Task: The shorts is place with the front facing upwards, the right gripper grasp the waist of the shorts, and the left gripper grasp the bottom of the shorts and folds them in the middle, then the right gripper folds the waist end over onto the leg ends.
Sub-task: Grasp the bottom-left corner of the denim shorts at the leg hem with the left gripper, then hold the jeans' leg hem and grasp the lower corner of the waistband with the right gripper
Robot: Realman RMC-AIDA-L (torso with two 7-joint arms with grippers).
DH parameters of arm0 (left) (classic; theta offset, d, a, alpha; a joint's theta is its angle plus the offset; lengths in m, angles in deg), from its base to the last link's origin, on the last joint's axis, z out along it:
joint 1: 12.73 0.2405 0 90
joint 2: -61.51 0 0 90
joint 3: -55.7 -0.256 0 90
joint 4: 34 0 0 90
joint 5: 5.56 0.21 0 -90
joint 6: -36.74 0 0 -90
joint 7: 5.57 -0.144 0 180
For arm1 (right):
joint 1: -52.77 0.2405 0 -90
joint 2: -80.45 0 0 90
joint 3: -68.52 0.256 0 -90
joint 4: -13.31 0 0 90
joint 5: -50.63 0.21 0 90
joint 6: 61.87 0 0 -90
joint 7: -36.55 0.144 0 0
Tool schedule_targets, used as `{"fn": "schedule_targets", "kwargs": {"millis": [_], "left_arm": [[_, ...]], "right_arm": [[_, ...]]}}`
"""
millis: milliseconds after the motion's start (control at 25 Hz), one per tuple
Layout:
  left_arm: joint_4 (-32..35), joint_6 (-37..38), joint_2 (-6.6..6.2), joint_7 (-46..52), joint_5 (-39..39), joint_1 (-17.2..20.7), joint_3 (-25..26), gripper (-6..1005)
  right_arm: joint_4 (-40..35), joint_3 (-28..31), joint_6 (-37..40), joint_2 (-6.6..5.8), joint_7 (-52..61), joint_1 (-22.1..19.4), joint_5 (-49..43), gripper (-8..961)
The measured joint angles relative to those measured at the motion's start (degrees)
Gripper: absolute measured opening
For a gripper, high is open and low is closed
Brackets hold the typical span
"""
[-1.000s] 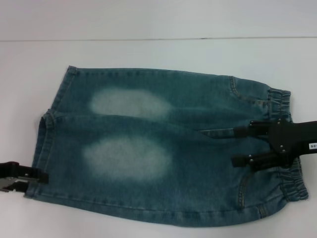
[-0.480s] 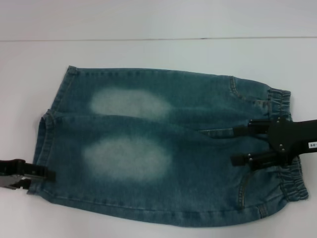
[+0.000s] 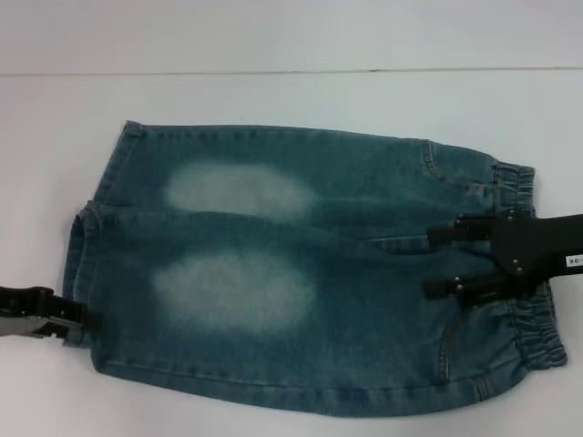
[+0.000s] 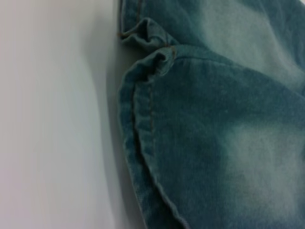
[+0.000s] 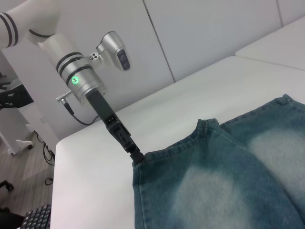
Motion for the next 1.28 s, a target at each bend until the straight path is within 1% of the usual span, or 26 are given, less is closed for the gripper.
{"fn": "schedule_targets", "kwargs": {"millis": [120, 320, 560, 640, 760, 880, 1040, 1280], "left_arm": [[0.0, 0.0, 0.01, -0.2, -0.3, -0.1, -0.1, 508], [0.0, -0.4, -0.08, -0.8, 0.0, -0.1, -0.2, 258], [0.0, -0.5, 0.07, -1.7, -0.1, 0.1, -1.5, 137], [0.0, -0.1, 0.05, -1.8, -0.2, 0.0, -1.5, 97], [0.0, 0.6, -0.16, -2.4, -0.3, -0.6, -1.5, 37], [0.0, 0.7, -0.32, -2.9, -0.3, -1.4, -1.6, 35], [-0.1, 0.1, -0.35, -3.6, -0.3, -2.1, -1.7, 32], [-0.1, -0.7, -0.29, -3.7, -0.4, -2.9, -1.6, 33]], "right_arm": [[0.0, 0.1, 0.7, 0.09, 0.3, 0.4, 0.2, 956], [0.0, 0.3, 1.4, 0.05, 0.5, 1.0, 0.3, 956], [0.0, 1.6, 1.4, -0.11, 1.7, 1.4, 0.4, 956], [-0.6, 2.6, 1.3, -0.44, 4.9, 2.0, 0.4, 955], [-3.8, 3.4, 0.6, -0.84, 10.6, 2.6, 0.3, 955], [-8.8, 3.2, 0.6, -1.01, 16.0, 2.7, -0.7, 955], [-13.0, 3.4, 1.0, -1.29, 22.7, 3.4, -4.6, 956], [-16.3, 3.5, 3.5, -1.78, 25.3, 4.2, -13.2, 956]]}}
